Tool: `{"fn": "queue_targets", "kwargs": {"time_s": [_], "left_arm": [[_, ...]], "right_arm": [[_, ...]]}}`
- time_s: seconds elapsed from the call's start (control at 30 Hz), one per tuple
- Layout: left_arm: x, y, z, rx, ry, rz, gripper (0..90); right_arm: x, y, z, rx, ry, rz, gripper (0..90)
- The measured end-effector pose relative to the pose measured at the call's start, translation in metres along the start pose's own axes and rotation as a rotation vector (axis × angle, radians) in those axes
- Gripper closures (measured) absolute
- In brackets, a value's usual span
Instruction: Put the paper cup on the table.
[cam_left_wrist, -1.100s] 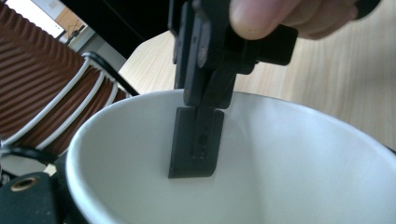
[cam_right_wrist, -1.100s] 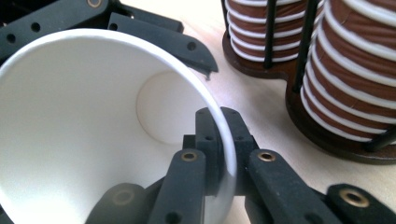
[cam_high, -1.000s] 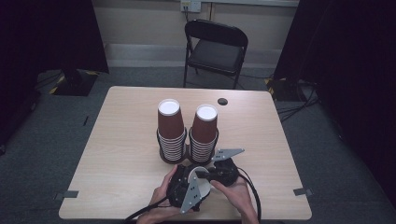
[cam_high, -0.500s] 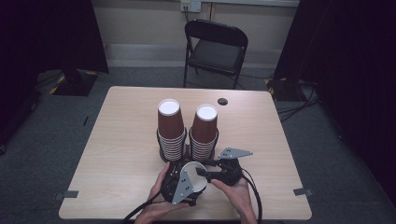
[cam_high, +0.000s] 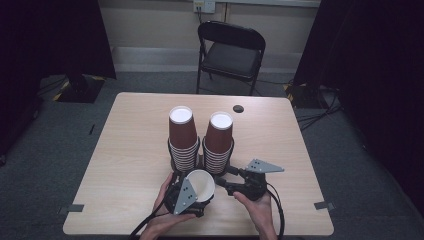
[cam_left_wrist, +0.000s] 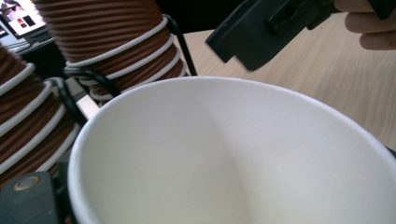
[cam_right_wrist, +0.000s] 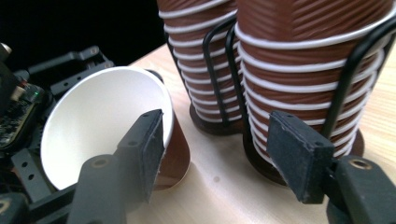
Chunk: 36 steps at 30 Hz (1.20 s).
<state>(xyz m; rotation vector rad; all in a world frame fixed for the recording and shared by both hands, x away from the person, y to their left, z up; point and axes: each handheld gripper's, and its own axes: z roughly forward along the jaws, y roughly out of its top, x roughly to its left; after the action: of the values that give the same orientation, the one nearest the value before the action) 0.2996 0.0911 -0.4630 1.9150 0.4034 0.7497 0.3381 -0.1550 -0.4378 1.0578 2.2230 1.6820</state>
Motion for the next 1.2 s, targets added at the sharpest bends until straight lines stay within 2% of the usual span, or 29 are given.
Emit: {"fn": "queue_targets", "kwargs": {"time_s": [0.03,0.07,0.2,0.27,0.3,0.33,0.37,0.4,0.43,0.53,0.57,0.63,0.7,0.8,1.07,1.2], "left_arm": [[0.003,0.0,-0.003,-0.005,0.007,-0.016,8.5],[0.003,0.0,-0.003,-0.005,0.007,-0.016,8.5],[0.009,-0.001,-0.009,-0.067,0.013,-0.091,8.5],[0.013,-0.002,-0.011,-0.073,0.019,-0.107,8.5],[0.015,-0.003,-0.012,-0.086,0.021,-0.128,8.5],[0.015,-0.003,-0.012,-0.086,0.021,-0.128,8.5],[0.018,-0.004,-0.014,-0.092,0.03,-0.151,8.5],[0.018,-0.004,-0.014,-0.092,0.03,-0.151,8.5],[0.02,-0.005,-0.016,-0.096,0.032,-0.163,8.5],[0.023,-0.006,-0.02,-0.108,0.039,-0.18,8.5],[0.025,-0.006,-0.021,-0.11,0.036,-0.191,8.4],[0.028,-0.007,-0.026,-0.121,0.022,-0.237,8.5],[0.03,-0.007,-0.027,-0.113,0.034,-0.244,8.4],[0.033,-0.009,-0.032,-0.103,0.032,-0.254,8.5],[0.045,-0.017,-0.044,-0.098,0.07,-0.279,8.5],[0.054,-0.024,-0.051,-0.094,0.098,-0.314,8.5]], "right_arm": [[-0.001,-0.001,-0.003,-0.027,-0.009,0.009,36.5],[-0.001,-0.001,-0.003,-0.027,-0.009,0.009,36.5],[-0.003,-0.004,-0.008,-0.067,-0.026,0.012,34.9],[-0.003,-0.006,-0.01,-0.083,-0.041,0.01,33.7],[-0.004,-0.008,-0.012,-0.103,-0.051,0.01,31.5],[-0.004,-0.008,-0.012,-0.103,-0.051,0.01,31.5],[-0.004,-0.011,-0.014,-0.12,-0.071,0.007,30.3],[-0.004,-0.011,-0.014,-0.12,-0.071,0.007,30.3],[-0.006,-0.014,-0.017,-0.139,-0.103,0.002,27.6],[-0.008,-0.016,-0.02,-0.151,-0.124,0.003,26.6],[-0.01,-0.019,-0.022,-0.172,-0.152,0.011,26.2],[-0.011,-0.021,-0.024,-0.173,-0.161,0.02,26.1],[-0.015,-0.024,-0.027,-0.193,-0.194,0.026,23.9],[-0.017,-0.027,-0.029,-0.199,-0.212,0.027,22.4],[-0.026,-0.037,-0.039,-0.22,-0.265,0.052,18.3],[-0.029,-0.043,-0.041,-0.215,-0.294,0.042,18.8]]}}
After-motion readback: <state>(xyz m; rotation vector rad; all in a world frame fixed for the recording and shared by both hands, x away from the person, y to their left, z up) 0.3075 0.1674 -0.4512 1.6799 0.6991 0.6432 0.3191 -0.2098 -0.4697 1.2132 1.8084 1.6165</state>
